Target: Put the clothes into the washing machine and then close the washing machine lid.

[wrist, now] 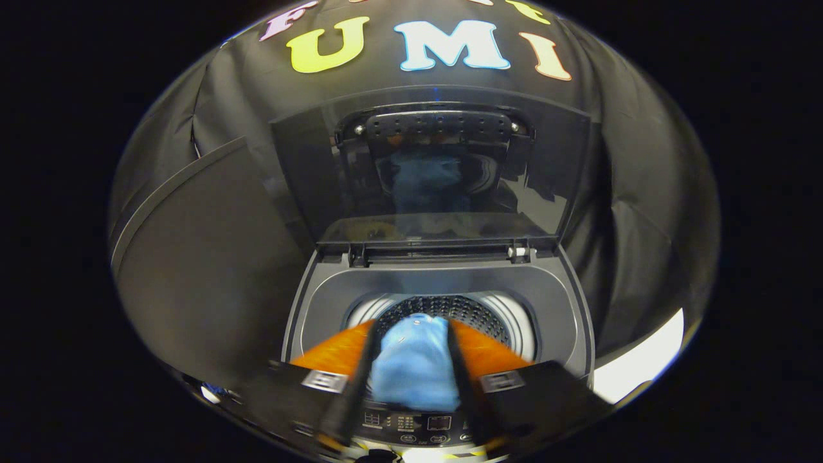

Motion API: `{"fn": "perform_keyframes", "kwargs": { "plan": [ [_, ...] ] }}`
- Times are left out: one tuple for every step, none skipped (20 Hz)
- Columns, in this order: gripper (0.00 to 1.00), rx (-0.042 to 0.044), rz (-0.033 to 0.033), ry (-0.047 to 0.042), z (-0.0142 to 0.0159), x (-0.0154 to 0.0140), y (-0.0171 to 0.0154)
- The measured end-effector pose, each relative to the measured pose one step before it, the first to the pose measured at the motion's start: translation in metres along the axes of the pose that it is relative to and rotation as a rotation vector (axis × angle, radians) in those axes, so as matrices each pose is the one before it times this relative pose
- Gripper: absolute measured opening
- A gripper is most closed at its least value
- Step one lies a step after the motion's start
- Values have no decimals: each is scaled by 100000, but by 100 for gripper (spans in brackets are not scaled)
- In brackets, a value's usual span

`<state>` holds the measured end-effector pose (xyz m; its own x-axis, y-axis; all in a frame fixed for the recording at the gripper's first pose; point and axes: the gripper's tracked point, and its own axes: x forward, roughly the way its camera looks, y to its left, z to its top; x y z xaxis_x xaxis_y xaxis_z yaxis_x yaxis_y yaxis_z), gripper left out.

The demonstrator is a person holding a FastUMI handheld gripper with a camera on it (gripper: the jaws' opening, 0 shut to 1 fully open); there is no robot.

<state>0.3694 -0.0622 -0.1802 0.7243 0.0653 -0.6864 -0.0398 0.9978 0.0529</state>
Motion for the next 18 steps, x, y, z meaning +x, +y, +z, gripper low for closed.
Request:
{"fn": "perform_keyframes", "kwargs": {
  "plan": [
    [98, -341, -978, -89, -153, -68, -301],
    [96, 56, -422, -218, -123, -81, -83],
    [96, 234, -234, 117, -310, -53, -16],
    [96, 217, -461, -486, -14, -93, -100],
    [96, 199, -552, -610, -49, -138, -174],
    [96, 217, -180, -1104, 179, -195, -15],
    [96, -77, -172, -2112, 384, -258, -17],
    [96, -294, -375, -3377, 788, -402, -135],
    [96, -224, -164, -4096, 982, -451, -11],
    [96, 3, 69, -4080, 1111, -416, 51],
    [96, 126, 204, -4249, 1008, -343, 39],
    [96, 92, 140, -4241, 1234, -382, 60],
    [96, -49, 6, -4150, 1134, -326, -9],
    [96, -97, 184, -4002, 1167, -292, -19],
    [96, -239, 305, -4017, 1070, -175, 114],
    [96, -444, 32, -3498, 1086, -142, 77],
    [96, -200, 370, -3364, 1052, -159, 52],
    [96, -90, 539, -2686, 879, 69, 180]
  ]
}}
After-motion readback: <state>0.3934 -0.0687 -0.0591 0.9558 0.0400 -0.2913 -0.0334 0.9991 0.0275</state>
